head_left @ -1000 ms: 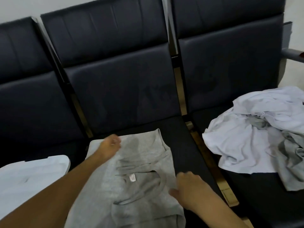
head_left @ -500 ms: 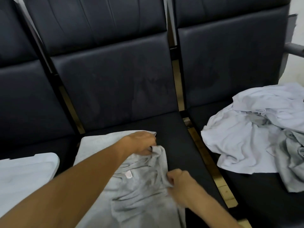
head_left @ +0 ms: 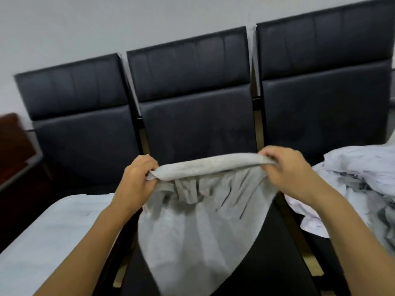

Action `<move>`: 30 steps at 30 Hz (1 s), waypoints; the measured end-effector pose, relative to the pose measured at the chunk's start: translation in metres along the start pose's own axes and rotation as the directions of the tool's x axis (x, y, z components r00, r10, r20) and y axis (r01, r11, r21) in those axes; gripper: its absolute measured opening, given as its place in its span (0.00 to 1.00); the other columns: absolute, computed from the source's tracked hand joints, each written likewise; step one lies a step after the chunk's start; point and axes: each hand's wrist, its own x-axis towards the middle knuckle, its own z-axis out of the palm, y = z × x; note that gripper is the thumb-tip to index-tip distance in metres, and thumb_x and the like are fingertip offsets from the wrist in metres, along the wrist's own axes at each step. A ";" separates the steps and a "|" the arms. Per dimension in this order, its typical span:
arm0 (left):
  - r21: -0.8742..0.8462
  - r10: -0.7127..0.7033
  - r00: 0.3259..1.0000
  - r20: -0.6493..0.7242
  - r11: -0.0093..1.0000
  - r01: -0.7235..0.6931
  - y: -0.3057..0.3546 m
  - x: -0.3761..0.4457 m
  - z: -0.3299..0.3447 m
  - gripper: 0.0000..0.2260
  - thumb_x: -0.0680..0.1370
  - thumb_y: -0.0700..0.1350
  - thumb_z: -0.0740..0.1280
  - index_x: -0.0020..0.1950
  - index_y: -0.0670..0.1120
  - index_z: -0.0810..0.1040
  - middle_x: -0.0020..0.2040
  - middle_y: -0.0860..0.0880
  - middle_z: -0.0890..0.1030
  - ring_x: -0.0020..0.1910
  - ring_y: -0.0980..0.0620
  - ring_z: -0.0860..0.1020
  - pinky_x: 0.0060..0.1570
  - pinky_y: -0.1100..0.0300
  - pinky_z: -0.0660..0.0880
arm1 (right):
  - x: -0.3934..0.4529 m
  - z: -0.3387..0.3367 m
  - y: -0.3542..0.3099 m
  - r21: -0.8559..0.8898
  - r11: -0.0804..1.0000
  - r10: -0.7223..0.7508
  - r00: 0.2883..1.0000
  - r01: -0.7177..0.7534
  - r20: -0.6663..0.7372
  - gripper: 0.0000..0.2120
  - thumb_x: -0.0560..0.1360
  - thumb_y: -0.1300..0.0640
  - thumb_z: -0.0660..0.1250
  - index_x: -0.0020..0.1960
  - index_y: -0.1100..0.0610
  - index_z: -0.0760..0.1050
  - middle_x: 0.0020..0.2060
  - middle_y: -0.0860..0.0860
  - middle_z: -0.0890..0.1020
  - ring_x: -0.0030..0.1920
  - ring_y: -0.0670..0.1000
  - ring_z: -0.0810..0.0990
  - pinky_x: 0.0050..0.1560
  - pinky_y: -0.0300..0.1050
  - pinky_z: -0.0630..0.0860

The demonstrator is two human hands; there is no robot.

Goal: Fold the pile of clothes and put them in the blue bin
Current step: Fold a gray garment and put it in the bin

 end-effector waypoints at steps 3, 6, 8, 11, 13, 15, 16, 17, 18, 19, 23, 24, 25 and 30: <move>-0.139 -0.108 0.994 -0.031 0.985 0.103 0.018 0.001 -0.058 0.07 0.74 0.33 0.68 0.36 0.39 0.78 0.31 0.45 0.77 0.31 0.55 0.73 0.32 0.55 0.71 | -0.009 -0.026 -0.041 0.023 0.987 -0.156 0.977 0.161 -0.149 0.07 0.80 0.58 0.62 0.50 0.47 0.77 0.38 0.44 0.80 0.38 0.45 0.78 0.36 0.46 0.74; -0.216 -0.122 0.992 0.042 0.968 0.128 0.043 0.007 -0.116 0.12 0.73 0.37 0.75 0.30 0.41 0.77 0.27 0.44 0.75 0.30 0.58 0.70 0.32 0.59 0.67 | -0.019 -0.060 -0.073 -0.096 0.954 -0.293 0.953 0.285 -0.084 0.08 0.79 0.58 0.65 0.51 0.45 0.77 0.38 0.42 0.80 0.38 0.44 0.79 0.37 0.45 0.76; -0.244 -0.101 0.986 0.129 0.961 0.131 0.058 0.006 -0.157 0.11 0.71 0.47 0.78 0.31 0.48 0.81 0.27 0.53 0.77 0.29 0.61 0.72 0.32 0.63 0.69 | -0.023 -0.090 -0.095 -0.114 0.934 -0.339 0.941 0.338 0.006 0.10 0.77 0.57 0.68 0.47 0.41 0.79 0.39 0.41 0.82 0.41 0.41 0.80 0.41 0.37 0.75; -0.262 -0.086 0.955 0.285 0.951 0.164 0.074 0.001 -0.210 0.10 0.64 0.62 0.78 0.39 0.59 0.87 0.38 0.55 0.86 0.37 0.61 0.81 0.38 0.66 0.77 | -0.023 -0.133 -0.129 -0.068 0.924 -0.368 0.922 0.377 0.120 0.05 0.74 0.53 0.72 0.43 0.43 0.82 0.39 0.40 0.84 0.42 0.42 0.81 0.41 0.30 0.74; -0.270 -0.066 0.923 0.379 0.946 0.178 0.077 0.000 -0.233 0.15 0.61 0.63 0.77 0.43 0.58 0.87 0.43 0.53 0.87 0.42 0.58 0.84 0.43 0.63 0.79 | -0.017 -0.151 -0.146 -0.026 0.927 -0.361 0.907 0.375 0.215 0.04 0.72 0.48 0.71 0.42 0.46 0.84 0.37 0.45 0.84 0.40 0.45 0.81 0.40 0.34 0.74; -0.274 -0.086 0.886 0.455 0.933 0.232 0.072 0.002 -0.236 0.12 0.66 0.60 0.78 0.44 0.55 0.88 0.44 0.51 0.87 0.43 0.54 0.85 0.45 0.60 0.80 | -0.007 -0.157 -0.155 0.005 0.947 -0.304 0.889 0.322 0.341 0.08 0.70 0.44 0.70 0.43 0.46 0.85 0.39 0.46 0.85 0.41 0.46 0.82 0.43 0.40 0.74; -0.251 -0.128 0.862 0.490 0.926 0.280 0.065 0.004 -0.229 0.11 0.69 0.58 0.77 0.45 0.54 0.88 0.44 0.50 0.87 0.43 0.52 0.85 0.45 0.58 0.81 | 0.001 -0.154 -0.155 0.005 0.961 -0.257 0.881 0.277 0.396 0.07 0.70 0.44 0.70 0.43 0.45 0.85 0.40 0.46 0.85 0.42 0.45 0.82 0.44 0.42 0.74; -0.202 -0.173 0.835 0.523 0.926 0.318 0.057 0.006 -0.218 0.11 0.70 0.57 0.75 0.45 0.52 0.88 0.42 0.49 0.87 0.42 0.50 0.85 0.44 0.57 0.81 | 0.009 -0.150 -0.152 -0.009 0.970 -0.213 0.872 0.241 0.441 0.06 0.71 0.46 0.70 0.44 0.45 0.85 0.40 0.45 0.85 0.42 0.44 0.82 0.44 0.42 0.73; -0.154 -0.216 0.805 0.553 0.923 0.353 0.046 0.008 -0.202 0.12 0.70 0.58 0.74 0.44 0.50 0.88 0.41 0.47 0.86 0.41 0.47 0.85 0.43 0.57 0.80 | 0.020 -0.140 -0.145 -0.031 0.978 -0.167 0.867 0.205 0.470 0.05 0.73 0.47 0.71 0.44 0.46 0.85 0.41 0.45 0.85 0.42 0.43 0.82 0.45 0.42 0.73; -0.112 -0.255 0.776 0.577 0.916 0.385 0.035 0.009 -0.185 0.15 0.70 0.60 0.73 0.43 0.48 0.87 0.40 0.46 0.86 0.41 0.45 0.84 0.42 0.57 0.79 | 0.030 -0.129 -0.135 -0.061 0.982 -0.130 0.868 0.180 0.479 0.05 0.74 0.48 0.71 0.44 0.47 0.85 0.41 0.45 0.85 0.42 0.43 0.82 0.45 0.41 0.73; -0.039 -0.320 0.655 0.684 0.882 0.470 -0.013 0.005 -0.099 0.18 0.69 0.59 0.75 0.45 0.44 0.86 0.43 0.44 0.85 0.44 0.45 0.84 0.45 0.54 0.81 | 0.070 -0.058 -0.068 -0.239 0.957 -0.035 0.886 0.163 0.463 0.06 0.75 0.48 0.72 0.42 0.48 0.83 0.37 0.46 0.84 0.41 0.46 0.82 0.44 0.45 0.75; -0.025 -0.324 0.631 0.705 0.878 0.478 -0.025 0.003 -0.078 0.18 0.69 0.58 0.76 0.46 0.44 0.86 0.44 0.44 0.85 0.45 0.45 0.84 0.47 0.52 0.81 | 0.078 -0.038 -0.046 -0.282 0.945 -0.021 0.894 0.163 0.448 0.06 0.76 0.48 0.71 0.41 0.48 0.82 0.37 0.46 0.84 0.42 0.48 0.81 0.45 0.47 0.76; -0.006 -0.332 0.616 0.715 0.878 0.479 -0.036 0.000 -0.057 0.17 0.70 0.56 0.76 0.47 0.44 0.86 0.45 0.44 0.85 0.46 0.46 0.84 0.47 0.51 0.82 | 0.083 -0.019 -0.026 -0.321 0.934 -0.002 0.900 0.158 0.437 0.07 0.77 0.50 0.70 0.42 0.49 0.81 0.38 0.48 0.83 0.43 0.50 0.81 0.45 0.50 0.77; 0.195 -0.401 0.692 0.600 0.913 0.360 -0.087 -0.001 0.031 0.12 0.73 0.57 0.74 0.45 0.50 0.80 0.44 0.49 0.81 0.47 0.46 0.80 0.46 0.53 0.78 | 0.099 0.054 0.055 -0.550 0.824 0.096 0.921 0.139 0.377 0.05 0.83 0.57 0.58 0.52 0.52 0.72 0.46 0.56 0.76 0.43 0.57 0.75 0.42 0.53 0.74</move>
